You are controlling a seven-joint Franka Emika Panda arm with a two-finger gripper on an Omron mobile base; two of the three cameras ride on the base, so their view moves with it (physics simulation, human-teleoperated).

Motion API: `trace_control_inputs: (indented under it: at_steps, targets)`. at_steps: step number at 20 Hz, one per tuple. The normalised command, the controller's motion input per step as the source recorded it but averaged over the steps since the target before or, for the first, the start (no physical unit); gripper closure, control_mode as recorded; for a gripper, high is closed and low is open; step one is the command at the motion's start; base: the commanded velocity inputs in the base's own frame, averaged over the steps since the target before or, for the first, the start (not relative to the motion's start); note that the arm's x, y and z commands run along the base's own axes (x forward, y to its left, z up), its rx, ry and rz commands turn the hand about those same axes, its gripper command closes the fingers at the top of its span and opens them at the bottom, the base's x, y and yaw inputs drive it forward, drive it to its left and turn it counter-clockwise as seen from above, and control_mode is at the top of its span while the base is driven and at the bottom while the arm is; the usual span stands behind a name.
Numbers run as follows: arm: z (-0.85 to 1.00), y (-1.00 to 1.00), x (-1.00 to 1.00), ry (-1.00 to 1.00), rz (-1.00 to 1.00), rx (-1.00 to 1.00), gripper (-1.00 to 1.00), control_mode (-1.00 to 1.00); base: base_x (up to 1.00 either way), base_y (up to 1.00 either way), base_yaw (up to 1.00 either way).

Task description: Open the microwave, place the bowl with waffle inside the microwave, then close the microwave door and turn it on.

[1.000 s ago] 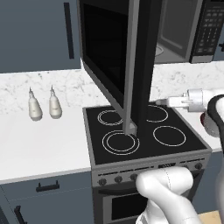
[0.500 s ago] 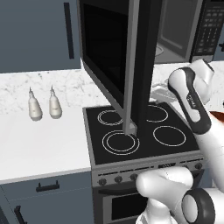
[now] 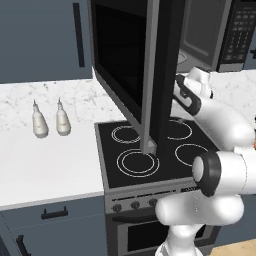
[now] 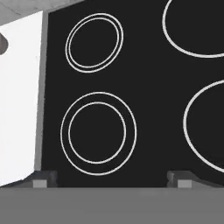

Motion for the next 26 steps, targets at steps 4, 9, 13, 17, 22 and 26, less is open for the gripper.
trace_control_inputs:
  at_steps: [4,9,13,17,22,26]
  targets:
    - [-0.78,-0.64,1.00,0.30,-0.21,-0.10,-1.00,-1.00,0.00,0.00,0.00]
    - [-0.86,-0.89,0.78,0.14,-0.18,-0.01,-1.00,-1.00,0.00,0.00,0.00]
    - [-0.46,-0.68,0.06,0.00,-0.07,0.00,-1.00,-1.00,0.00,0.00,0.00]
    - [-0.08,-0.31,0.00,0.00,-0.03,0.00,-1.00,-1.00,0.00,0.00,0.00]
    - [0.00,-0.14,0.00,0.00,0.00,0.00,-1.00,-1.00,0.00,0.00,0.00]
    - [0.00,-0.34,-0.04,0.01,0.00,-0.04,-1.00,-1.00,0.00,0.00,0.00]
